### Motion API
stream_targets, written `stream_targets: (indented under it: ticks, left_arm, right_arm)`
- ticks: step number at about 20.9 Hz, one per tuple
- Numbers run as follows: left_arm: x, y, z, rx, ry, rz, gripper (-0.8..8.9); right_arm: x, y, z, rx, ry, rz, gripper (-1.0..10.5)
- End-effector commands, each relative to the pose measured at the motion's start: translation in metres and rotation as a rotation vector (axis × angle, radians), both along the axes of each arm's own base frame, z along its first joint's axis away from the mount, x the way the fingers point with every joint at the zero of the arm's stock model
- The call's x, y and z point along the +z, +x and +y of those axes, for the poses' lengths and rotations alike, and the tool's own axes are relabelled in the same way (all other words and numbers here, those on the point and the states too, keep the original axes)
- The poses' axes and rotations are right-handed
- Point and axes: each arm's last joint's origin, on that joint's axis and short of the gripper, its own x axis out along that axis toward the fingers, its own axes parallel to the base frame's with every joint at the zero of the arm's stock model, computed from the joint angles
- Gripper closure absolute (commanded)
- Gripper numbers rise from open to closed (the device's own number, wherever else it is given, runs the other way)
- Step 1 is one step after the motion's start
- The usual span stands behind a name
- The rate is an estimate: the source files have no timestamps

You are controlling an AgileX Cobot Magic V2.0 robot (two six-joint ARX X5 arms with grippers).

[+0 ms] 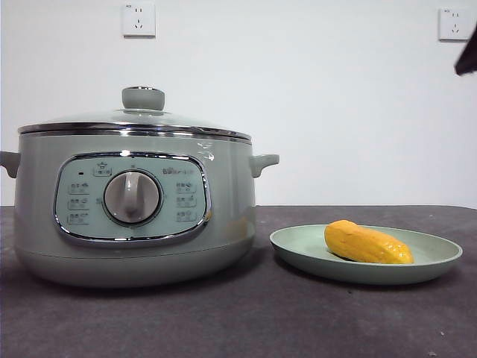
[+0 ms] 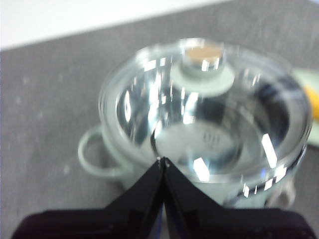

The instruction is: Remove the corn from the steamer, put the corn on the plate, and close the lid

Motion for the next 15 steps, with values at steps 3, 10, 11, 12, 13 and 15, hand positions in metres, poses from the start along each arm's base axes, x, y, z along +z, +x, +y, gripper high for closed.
stream_targets:
  ticks: [3, 10, 11, 12, 13, 15]
  left_arm:
    - [-0.0111, -0.0033, 0.0016, -0.004, 0.064, 0.096, 8.17]
    - [-0.0122, -0.004, 0.002, -0.004, 0.072, 0.107, 8.17]
    - [-0.0121, -0.0039, 0.002, -0.004, 0.072, 0.107, 8.17]
    - [-0.0122, -0.004, 0.002, -0.004, 0.072, 0.108, 8.17]
    - [-0.012, -0.004, 0.0021, -0.013, 0.088, 0.1, 8.17]
    - [-0.0069, -0.0107, 0.0083, -0.005, 0.08, 0.043, 8.17]
  right_arm:
    - [-0.005, -0.0013, -0.001, -0.017, 0.0, 0.033, 9.5]
    - [-0.0059, -0.0016, -0.0012, -0.017, -0.005, 0.043, 9.5]
    - [-0.0059, -0.0016, -0.0012, -0.017, -0.005, 0.042, 9.5]
    - [-0.0059, -0.0016, -0.0012, -0.017, -0.005, 0.043, 9.5]
    - [-0.0059, -0.0016, -0.0012, -0.017, -0.005, 0.043, 9.5]
    - [-0.0059, -0.0017, -0.0012, -0.017, -0.005, 0.043, 9.5]
